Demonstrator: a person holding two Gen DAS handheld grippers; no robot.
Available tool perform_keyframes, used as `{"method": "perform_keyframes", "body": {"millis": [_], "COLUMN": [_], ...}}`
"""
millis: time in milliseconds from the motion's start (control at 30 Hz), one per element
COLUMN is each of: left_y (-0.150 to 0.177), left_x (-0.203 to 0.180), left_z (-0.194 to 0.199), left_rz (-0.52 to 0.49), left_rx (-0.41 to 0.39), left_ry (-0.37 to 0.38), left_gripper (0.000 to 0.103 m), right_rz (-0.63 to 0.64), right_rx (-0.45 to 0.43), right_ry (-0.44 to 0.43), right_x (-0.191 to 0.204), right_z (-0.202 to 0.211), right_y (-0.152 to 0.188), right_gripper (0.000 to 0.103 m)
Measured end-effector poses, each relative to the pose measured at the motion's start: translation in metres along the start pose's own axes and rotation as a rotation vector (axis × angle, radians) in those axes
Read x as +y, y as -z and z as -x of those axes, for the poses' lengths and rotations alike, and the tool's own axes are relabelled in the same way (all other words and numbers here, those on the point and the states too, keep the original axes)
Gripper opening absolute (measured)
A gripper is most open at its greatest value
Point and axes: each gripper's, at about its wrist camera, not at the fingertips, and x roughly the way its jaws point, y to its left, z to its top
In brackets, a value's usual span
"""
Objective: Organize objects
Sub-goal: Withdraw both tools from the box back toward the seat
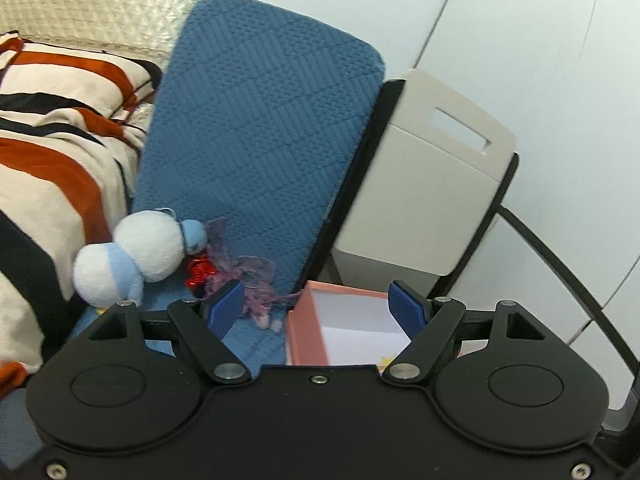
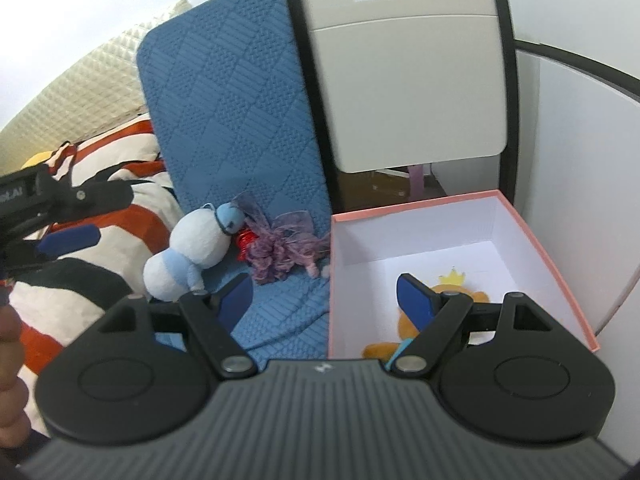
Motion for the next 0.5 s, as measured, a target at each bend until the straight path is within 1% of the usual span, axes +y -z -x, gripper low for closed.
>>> {"method": "perform_keyframes", "body": {"millis": [100,200,267,300,367,500], "left_y": [0.0,0.002,0.004,0.003,0.003,0.004], "left_x": [0.011,0.019,0.026,0.029,0.033,0.044], "left_z": [0.004,0.009,0.014,0.016,0.024,0.036], "left_rz": [0.006,-0.008,-0.002,0.005,-0.004,-0.025], "left_rx": [0.002,-0.009,-0.008,-0.01,-0.026,-0.036], "left_ry": [-0.008,-0.031,-0.034,-0.048,-0.076,-0.085], "left_gripper": [0.077,0.077,0.077,0.077,0.077,0.078], "right_rz": [-0.003,0.007,0.011,0.011,0.011,0.022], "right_rx": [0.017,0.015,0.017,0.019,0.021,0.017], "right_ry": [-0.007,-0.013,-0.013,-0.014,-0.017,-0.026], "right_x": [0.011,0.022,0.028,0.032,0.038,0.051], "right_z": [-0.003,-0.004,-0.006,-0.007,-0.009,-0.012], "right_y": [0.005,0.008,0.01,0.012,0.014,0.019], "right_gripper": [0.081,0.081,0.081,0.081,0.081,0.081]}}
